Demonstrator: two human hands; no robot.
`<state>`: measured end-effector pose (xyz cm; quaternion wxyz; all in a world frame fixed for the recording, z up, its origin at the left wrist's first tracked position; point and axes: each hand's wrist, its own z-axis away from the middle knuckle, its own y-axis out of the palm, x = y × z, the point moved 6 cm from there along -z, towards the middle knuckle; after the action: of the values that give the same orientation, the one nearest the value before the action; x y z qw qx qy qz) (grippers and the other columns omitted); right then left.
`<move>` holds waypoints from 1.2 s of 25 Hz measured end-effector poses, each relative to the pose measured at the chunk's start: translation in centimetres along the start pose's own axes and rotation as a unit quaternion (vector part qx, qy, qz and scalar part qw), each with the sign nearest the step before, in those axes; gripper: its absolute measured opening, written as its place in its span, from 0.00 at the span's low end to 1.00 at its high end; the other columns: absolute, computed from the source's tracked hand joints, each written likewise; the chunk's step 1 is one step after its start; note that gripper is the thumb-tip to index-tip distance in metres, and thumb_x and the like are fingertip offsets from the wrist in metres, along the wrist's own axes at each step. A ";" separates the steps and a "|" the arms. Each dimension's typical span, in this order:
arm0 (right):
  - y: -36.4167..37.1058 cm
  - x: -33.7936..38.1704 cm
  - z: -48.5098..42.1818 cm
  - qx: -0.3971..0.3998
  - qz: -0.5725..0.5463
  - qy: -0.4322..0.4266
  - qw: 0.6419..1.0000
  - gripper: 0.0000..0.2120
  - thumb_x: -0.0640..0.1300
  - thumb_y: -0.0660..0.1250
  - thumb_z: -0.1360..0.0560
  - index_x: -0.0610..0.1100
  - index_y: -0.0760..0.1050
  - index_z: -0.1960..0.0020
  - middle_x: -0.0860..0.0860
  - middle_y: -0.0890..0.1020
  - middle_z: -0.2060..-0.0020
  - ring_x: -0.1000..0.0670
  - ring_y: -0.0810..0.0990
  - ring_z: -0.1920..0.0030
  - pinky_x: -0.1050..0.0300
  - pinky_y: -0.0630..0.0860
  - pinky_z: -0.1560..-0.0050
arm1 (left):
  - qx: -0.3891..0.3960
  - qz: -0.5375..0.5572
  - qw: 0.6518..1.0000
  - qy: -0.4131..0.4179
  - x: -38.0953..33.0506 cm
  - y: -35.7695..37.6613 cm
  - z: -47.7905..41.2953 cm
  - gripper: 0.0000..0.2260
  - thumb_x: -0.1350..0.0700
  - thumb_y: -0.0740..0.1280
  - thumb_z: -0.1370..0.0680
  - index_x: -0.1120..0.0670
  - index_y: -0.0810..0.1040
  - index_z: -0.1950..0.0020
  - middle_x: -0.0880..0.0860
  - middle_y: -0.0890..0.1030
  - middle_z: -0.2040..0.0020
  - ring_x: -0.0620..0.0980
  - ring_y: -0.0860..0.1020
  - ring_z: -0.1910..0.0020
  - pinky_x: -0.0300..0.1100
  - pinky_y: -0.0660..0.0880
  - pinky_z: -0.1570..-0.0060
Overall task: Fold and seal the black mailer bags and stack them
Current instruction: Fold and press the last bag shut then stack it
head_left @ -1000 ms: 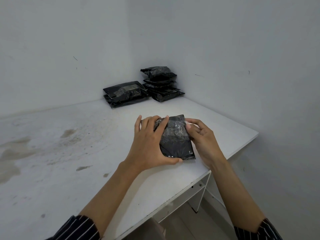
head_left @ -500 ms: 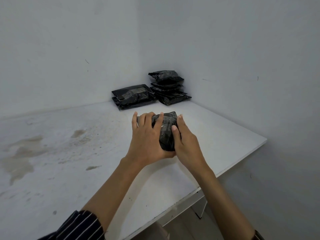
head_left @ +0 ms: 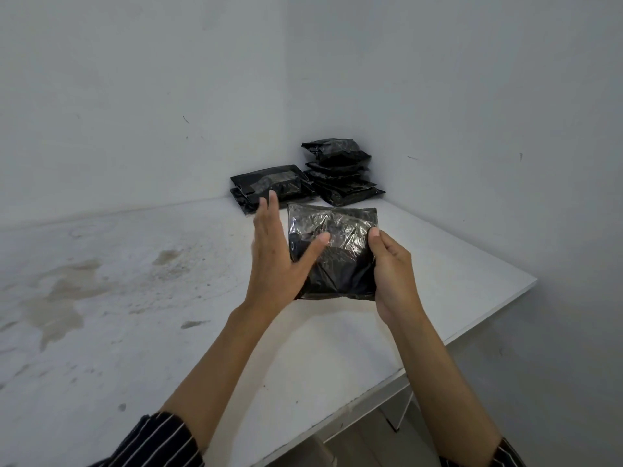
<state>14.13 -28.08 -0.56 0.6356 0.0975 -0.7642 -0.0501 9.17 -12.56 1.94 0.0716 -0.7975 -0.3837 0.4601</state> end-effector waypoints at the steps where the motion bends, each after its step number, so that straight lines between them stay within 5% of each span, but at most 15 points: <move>1: 0.3 0.0 0.1 -0.002 -0.008 0.007 1.000 0.15 0.47 0.57 0.18 0.44 0.81 0.47 0.47 0.85 0.52 0.49 0.83 0.49 0.50 0.79 0.45 | 0.016 0.058 0.997 -0.045 0.4 0.0 0.0 0.35 0.40 0.60 0.24 0.50 0.49 0.23 0.52 0.70 0.33 0.38 0.69 0.37 0.33 0.65 0.35; 3: 0.9 0.0 0.4 -0.005 -0.010 0.018 1.000 0.14 0.48 0.57 0.19 0.44 0.81 0.48 0.48 0.85 0.53 0.50 0.84 0.50 0.51 0.79 0.45 | 0.011 0.102 0.992 -0.072 0.8 0.2 0.0 0.20 0.44 0.57 0.21 0.53 0.65 0.32 0.45 0.78 0.55 0.33 0.75 0.60 0.32 0.74 0.53; 4: 1.1 0.0 0.5 -0.007 -0.007 0.016 1.000 0.15 0.48 0.57 0.19 0.44 0.81 0.49 0.48 0.85 0.54 0.49 0.83 0.50 0.51 0.79 0.45 | -0.015 0.130 0.988 -0.079 1.2 0.2 -0.1 0.19 0.44 0.55 0.20 0.57 0.71 0.40 0.48 0.78 0.59 0.36 0.75 0.63 0.35 0.73 0.57; 7: 1.6 0.1 0.8 -0.006 -0.018 0.025 1.000 0.16 0.54 0.60 0.21 0.44 0.81 0.49 0.49 0.86 0.54 0.50 0.84 0.50 0.54 0.81 0.49 | -0.037 0.210 0.972 -0.097 1.4 -0.1 0.1 0.28 0.40 0.47 0.21 0.64 0.74 0.51 0.58 0.77 0.60 0.45 0.75 0.59 0.34 0.72 0.57; 11: 1.7 -0.2 0.9 -0.009 -0.041 0.052 0.998 0.17 0.55 0.59 0.21 0.47 0.82 0.53 0.52 0.86 0.57 0.52 0.84 0.54 0.55 0.81 0.52 | -0.013 0.285 0.943 -0.172 1.7 0.0 0.2 0.23 0.44 0.47 0.18 0.48 0.79 0.55 0.41 0.82 0.63 0.33 0.79 0.61 0.26 0.74 0.58; 16: 1.6 -0.5 0.8 0.007 -0.067 0.088 0.994 0.18 0.53 0.56 0.19 0.46 0.81 0.54 0.51 0.86 0.58 0.51 0.84 0.54 0.51 0.80 0.49 | 0.025 0.352 0.892 -0.283 2.9 0.3 0.6 0.18 0.39 0.52 0.20 0.45 0.79 0.55 0.46 0.83 0.59 0.46 0.82 0.55 0.44 0.78 0.50; 22: 2.1 -1.6 0.4 -0.014 -0.025 0.095 0.995 0.16 0.51 0.57 0.20 0.42 0.79 0.51 0.45 0.84 0.52 0.47 0.82 0.48 0.48 0.78 0.44 | -0.038 0.243 0.933 -0.262 3.6 0.3 0.7 0.27 0.37 0.46 0.21 0.53 0.77 0.54 0.51 0.81 0.56 0.47 0.79 0.54 0.45 0.77 0.48; 26: 3.0 -1.5 0.5 -0.042 0.072 0.030 0.996 0.21 0.59 0.74 0.34 0.42 0.77 0.52 0.49 0.83 0.57 0.51 0.83 0.55 0.54 0.81 0.53 | -0.079 0.145 0.963 -0.213 3.2 0.5 1.1 0.22 0.34 0.64 0.28 0.54 0.75 0.53 0.47 0.79 0.59 0.44 0.78 0.58 0.39 0.76 0.57; 30: 3.7 -2.0 0.4 -0.085 0.155 -0.015 0.984 0.20 0.60 0.71 0.31 0.43 0.77 0.54 0.51 0.82 0.59 0.52 0.81 0.56 0.55 0.78 0.54 | -0.137 0.075 0.965 -0.212 3.7 0.1 1.3 0.20 0.36 0.66 0.28 0.53 0.75 0.56 0.46 0.79 0.61 0.45 0.78 0.61 0.41 0.75 0.60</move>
<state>13.80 -24.04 -1.83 0.6303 -0.0771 -0.7723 -0.0176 9.29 -10.43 -1.40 -0.1559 -0.7102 -0.3889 0.5658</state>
